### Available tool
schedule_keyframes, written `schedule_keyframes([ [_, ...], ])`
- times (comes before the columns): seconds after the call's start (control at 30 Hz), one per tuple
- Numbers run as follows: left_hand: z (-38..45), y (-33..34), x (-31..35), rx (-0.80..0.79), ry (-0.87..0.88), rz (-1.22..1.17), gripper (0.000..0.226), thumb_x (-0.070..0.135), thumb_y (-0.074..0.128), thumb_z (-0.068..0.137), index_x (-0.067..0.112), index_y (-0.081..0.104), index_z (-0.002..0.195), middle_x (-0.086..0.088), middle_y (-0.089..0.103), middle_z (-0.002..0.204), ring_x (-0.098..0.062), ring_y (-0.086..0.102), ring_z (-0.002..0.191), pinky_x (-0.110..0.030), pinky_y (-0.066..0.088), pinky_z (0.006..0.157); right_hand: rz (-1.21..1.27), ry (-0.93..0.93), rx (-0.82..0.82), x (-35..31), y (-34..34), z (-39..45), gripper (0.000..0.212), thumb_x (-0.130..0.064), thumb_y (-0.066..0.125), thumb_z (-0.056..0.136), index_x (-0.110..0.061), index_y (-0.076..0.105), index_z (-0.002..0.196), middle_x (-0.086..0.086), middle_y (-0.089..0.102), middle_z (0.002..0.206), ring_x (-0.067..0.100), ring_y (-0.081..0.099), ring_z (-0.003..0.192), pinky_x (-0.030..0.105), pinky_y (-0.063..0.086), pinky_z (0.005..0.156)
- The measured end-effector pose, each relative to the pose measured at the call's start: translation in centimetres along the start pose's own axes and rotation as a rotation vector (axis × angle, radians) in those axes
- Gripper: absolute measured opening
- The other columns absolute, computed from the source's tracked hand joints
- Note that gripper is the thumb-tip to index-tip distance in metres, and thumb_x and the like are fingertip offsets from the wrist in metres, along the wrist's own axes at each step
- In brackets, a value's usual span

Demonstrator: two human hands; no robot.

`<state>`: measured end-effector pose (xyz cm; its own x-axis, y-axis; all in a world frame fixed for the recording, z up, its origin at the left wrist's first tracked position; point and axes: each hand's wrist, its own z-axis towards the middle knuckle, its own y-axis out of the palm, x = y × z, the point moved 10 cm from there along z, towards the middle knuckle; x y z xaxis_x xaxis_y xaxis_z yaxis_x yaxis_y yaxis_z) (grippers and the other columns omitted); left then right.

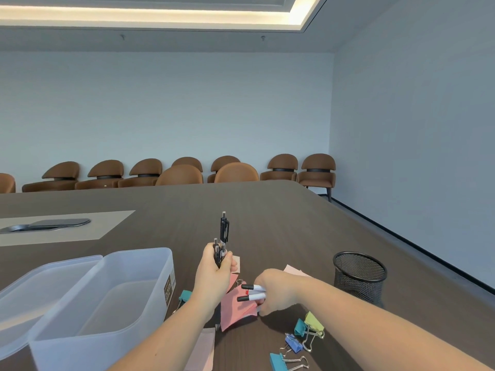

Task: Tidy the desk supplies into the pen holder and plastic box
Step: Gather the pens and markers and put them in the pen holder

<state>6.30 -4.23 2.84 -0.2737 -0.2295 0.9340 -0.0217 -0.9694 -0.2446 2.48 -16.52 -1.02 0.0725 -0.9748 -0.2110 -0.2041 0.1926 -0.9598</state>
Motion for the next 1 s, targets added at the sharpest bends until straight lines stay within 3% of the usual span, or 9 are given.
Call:
schedule_keyframes([
  [0.1,-0.1,0.0,-0.1,0.008,0.021,-0.016,0.005,0.017,0.049,0.098,0.013,0.050,0.100,-0.001,0.064,0.081,-0.021,0.062,0.086,-0.036,0.047,0.085,-0.037,-0.021,-0.002,-0.6,0.3,0.2,0.018,-0.021,0.067,0.084,-0.011,0.053,0.089,0.003,0.043,0.070,0.025,0.047,0.076,0.026,0.031,0.054],
  [0.37,-0.1,-0.6,-0.1,0.049,0.022,-0.036,0.015,0.022,0.049,0.098,0.007,0.052,0.097,0.001,0.062,0.075,-0.016,0.060,0.076,-0.032,0.044,0.076,-0.278,0.092,0.093,0.7,-2.1,0.1,0.011,-0.016,0.056,0.085,-0.017,0.052,0.096,0.001,0.054,0.088,0.024,0.053,0.083,0.037,0.050,0.078],
  [0.57,-0.2,-1.0,0.0,0.105,0.039,-0.062,0.017,0.026,0.051,0.097,0.011,0.052,0.089,-0.001,0.062,0.074,-0.017,0.061,0.075,-0.030,0.046,0.071,-0.416,0.087,0.199,1.1,-3.9,-0.1,0.019,-0.002,0.050,0.087,-0.018,0.042,0.089,0.002,0.047,0.077,0.028,0.048,0.079,0.026,0.035,0.054],
  [0.63,-0.2,-1.0,0.2,0.117,0.045,-0.070,0.017,0.026,0.051,0.096,0.010,0.052,0.089,0.000,0.061,0.072,-0.017,0.061,0.072,-0.032,0.048,0.075,-0.489,0.072,0.215,0.9,-4.3,-0.1,0.024,0.003,0.050,0.086,-0.019,0.042,0.093,-0.001,0.039,0.068,0.029,0.048,0.078,0.026,0.028,0.048],
  [0.7,-0.2,-1.2,0.3,0.133,0.056,-0.073,0.018,0.026,0.050,0.097,0.009,0.052,0.089,0.000,0.061,0.070,-0.017,0.061,0.070,-0.034,0.049,0.075,-0.511,0.079,0.261,0.7,-5.1,-0.3,0.029,0.004,0.051,0.087,-0.018,0.049,0.107,0.001,0.050,0.076,0.032,0.052,0.080,0.026,0.029,0.049],
  [0.77,-0.2,-1.4,0.4,0.153,0.063,-0.077,0.020,0.026,0.049,0.097,0.007,0.053,0.091,0.000,0.061,0.070,-0.018,0.061,0.069,-0.035,0.048,0.075,-0.403,0.102,0.348,0.8,-6.0,-0.3,0.026,-0.003,0.051,0.090,-0.015,0.048,0.113,0.008,0.062,0.096,0.033,0.055,0.080,0.026,0.032,0.052],
  [0.83,-0.1,-1.6,0.3,0.172,0.066,-0.069,0.022,0.027,0.049,0.097,0.006,0.052,0.092,-0.001,0.061,0.070,-0.020,0.059,0.070,-0.038,0.049,0.075,-0.136,0.135,0.500,1.6,-7.0,-0.4,0.008,-0.022,0.050,0.096,-0.016,0.045,0.097,0.005,0.058,0.089,0.029,0.056,0.078,0.028,0.036,0.056],
  [0.9,-0.1,-1.7,0.3,0.183,0.072,-0.043,0.023,0.028,0.051,0.096,0.006,0.052,0.092,-0.002,0.061,0.071,-0.023,0.058,0.072,-0.039,0.047,0.073,0.217,0.182,0.592,2.7,-7.0,-0.3,0.028,-0.040,0.051,0.095,-0.018,0.041,0.080,-0.001,0.050,0.075,0.022,0.051,0.071,0.029,0.037,0.059],
  [1.0,-0.4,-1.4,0.3,0.183,0.081,-0.015,0.022,0.029,0.055,0.094,0.007,0.052,0.091,0.001,0.058,0.074,-0.018,0.057,0.072,-0.032,0.045,0.067,0.771,0.191,0.675,3.5,-5.2,-0.1,0.038,-0.040,0.060,0.090,-0.017,0.038,0.069,-0.001,0.043,0.063,0.017,0.042,0.062,0.027,0.035,0.058],
])
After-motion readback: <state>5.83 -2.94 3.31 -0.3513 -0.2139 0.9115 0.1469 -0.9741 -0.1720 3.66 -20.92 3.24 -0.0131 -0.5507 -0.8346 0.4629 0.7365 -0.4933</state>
